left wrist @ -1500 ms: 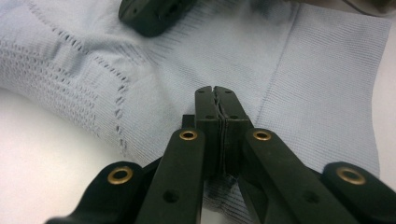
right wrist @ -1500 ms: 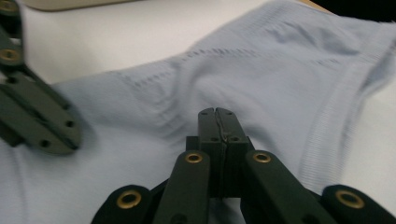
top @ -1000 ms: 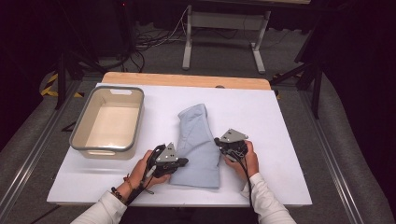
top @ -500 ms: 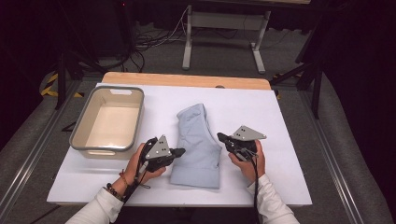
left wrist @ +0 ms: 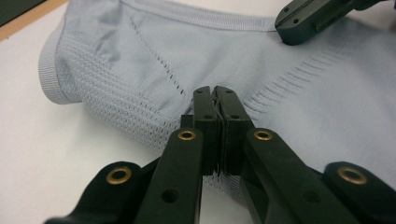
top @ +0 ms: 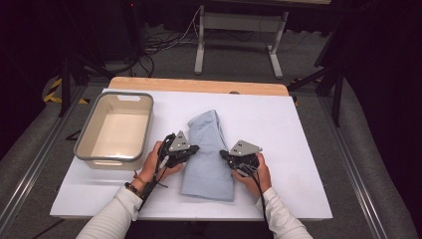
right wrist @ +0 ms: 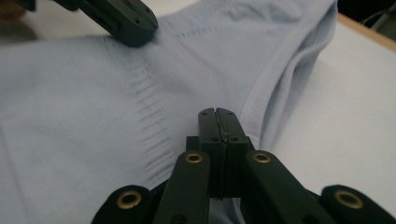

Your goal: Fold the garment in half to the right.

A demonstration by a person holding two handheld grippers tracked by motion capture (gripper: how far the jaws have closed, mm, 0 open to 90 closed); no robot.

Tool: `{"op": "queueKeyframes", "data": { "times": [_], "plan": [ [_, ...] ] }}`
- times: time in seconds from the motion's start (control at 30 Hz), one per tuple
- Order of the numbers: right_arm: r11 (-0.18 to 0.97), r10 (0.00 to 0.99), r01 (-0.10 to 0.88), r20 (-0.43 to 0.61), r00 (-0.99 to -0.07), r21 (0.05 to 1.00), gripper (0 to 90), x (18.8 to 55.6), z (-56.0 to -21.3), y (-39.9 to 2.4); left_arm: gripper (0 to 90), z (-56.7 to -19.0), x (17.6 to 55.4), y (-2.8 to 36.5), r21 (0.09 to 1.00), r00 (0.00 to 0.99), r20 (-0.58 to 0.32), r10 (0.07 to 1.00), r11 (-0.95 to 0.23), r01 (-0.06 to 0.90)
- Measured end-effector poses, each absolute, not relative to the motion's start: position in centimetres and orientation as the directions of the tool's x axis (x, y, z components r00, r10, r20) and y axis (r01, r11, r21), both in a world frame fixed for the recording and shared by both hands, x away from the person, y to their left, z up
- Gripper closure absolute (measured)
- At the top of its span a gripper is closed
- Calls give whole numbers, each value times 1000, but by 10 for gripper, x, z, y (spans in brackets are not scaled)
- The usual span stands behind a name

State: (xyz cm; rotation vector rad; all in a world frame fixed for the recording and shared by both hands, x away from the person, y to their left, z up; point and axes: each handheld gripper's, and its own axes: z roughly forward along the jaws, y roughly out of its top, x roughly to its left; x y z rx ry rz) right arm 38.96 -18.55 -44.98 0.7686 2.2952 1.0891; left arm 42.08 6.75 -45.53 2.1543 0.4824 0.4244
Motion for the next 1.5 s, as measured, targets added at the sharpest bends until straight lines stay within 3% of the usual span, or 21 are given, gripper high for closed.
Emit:
{"op": "queueKeyframes", "data": {
  "times": [0.13, 0.33, 0.53, 0.8, 0.97, 1.2, 1.5],
  "plan": [
    [533, 672, 320, -162, -722, 783, 899, 395, -460, -187, 890, -463, 423, 66, 797, 863, 111, 492, -563, 219],
    [549, 674, 307, -194, -713, 778, 899, 392, -463, -184, 897, -466, 423, 68, 801, 863, 93, 496, -553, 231],
    [493, 679, 273, -169, -715, 826, 894, 388, -451, -193, 865, -449, 413, 74, 844, 859, 112, 500, -504, 183],
    [478, 670, 232, -181, -720, 847, 895, 372, -435, -199, 864, -442, 387, 82, 822, 891, 166, 422, -558, 112],
    [517, 650, 259, -177, -739, 816, 887, 365, -444, -198, 869, -451, 377, 83, 787, 903, 187, 386, -610, 98],
    [545, 651, 313, -157, -743, 778, 896, 369, -462, -202, 895, -466, 377, 78, 778, 914, 152, 375, -617, 124],
    [571, 642, 305, -183, -745, 762, 896, 369, -463, -199, 897, -469, 377, 80, 784, 917, 138, 374, -607, 129]
  ]
}}
